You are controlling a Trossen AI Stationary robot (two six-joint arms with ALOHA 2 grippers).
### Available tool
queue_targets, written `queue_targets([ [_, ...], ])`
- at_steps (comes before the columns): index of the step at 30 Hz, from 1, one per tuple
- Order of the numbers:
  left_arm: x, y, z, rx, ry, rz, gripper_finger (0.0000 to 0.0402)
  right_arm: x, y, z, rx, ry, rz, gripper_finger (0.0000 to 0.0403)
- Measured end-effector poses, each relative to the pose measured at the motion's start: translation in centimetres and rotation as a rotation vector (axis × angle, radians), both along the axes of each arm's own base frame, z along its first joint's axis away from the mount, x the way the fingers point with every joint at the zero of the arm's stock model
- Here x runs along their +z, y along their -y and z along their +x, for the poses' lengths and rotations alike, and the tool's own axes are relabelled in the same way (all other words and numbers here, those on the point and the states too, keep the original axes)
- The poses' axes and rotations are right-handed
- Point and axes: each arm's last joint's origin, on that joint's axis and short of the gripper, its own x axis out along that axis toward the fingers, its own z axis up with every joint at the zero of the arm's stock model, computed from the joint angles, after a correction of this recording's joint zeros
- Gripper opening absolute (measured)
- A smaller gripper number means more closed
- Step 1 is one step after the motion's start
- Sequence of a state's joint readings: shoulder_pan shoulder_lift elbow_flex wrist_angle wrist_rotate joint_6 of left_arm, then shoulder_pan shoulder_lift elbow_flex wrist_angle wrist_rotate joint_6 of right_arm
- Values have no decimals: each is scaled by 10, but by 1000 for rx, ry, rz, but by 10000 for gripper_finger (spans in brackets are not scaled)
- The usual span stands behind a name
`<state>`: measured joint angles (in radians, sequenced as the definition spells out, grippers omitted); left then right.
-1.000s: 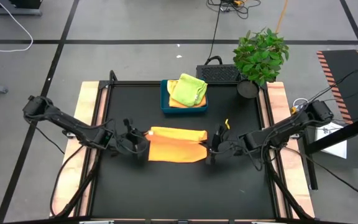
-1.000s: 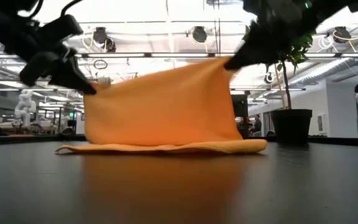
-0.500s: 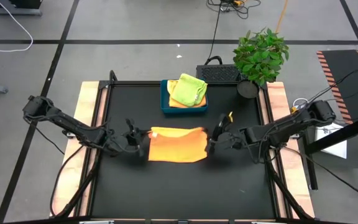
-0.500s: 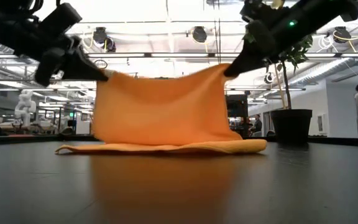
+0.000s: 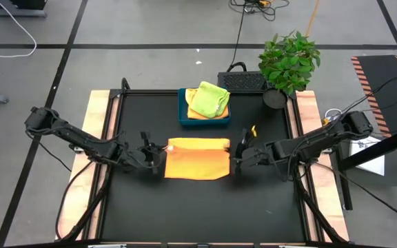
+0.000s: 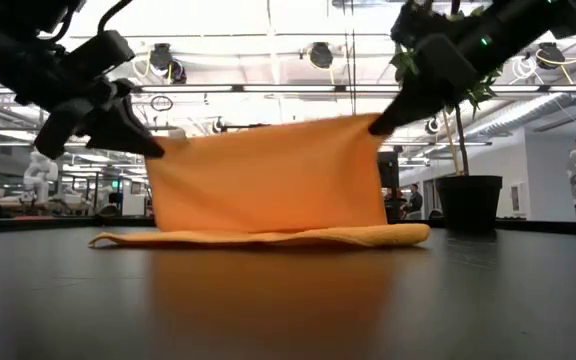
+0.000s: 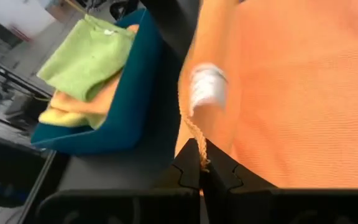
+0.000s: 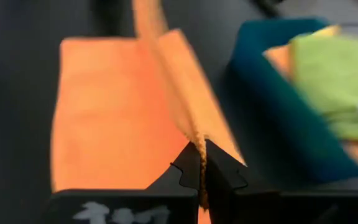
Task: Fold microfiber towels
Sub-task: Fold the orange microfiber cloth
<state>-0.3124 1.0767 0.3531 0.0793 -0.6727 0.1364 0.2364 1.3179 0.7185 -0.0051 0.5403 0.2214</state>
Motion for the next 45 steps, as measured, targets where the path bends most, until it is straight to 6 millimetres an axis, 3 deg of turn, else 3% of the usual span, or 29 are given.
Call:
queue_targets([
  [7,-10,7,4,-119,-53,-144,2,-45,-14,-12,79,-121,85,0],
  [11,-19,12,8,-182,-104,-179,5,-58,-16,-20,105,-87,145,0],
  [16,-29,13,10,-181,-153,-171,5,-63,-21,-24,216,41,257,0],
  [20,-30,15,10,-223,-168,-219,30,-62,-23,-26,311,141,335,9],
  [26,-28,23,10,-320,-153,-271,97,-64,-25,-29,337,119,421,60],
  [34,-27,24,10,-297,-144,-240,162,-65,-33,-32,375,92,530,137],
  [39,-5,26,14,-272,-36,-259,174,-65,-26,-31,250,125,463,152],
  [45,20,31,19,-318,51,-244,158,-70,-5,-28,124,98,429,153],
])
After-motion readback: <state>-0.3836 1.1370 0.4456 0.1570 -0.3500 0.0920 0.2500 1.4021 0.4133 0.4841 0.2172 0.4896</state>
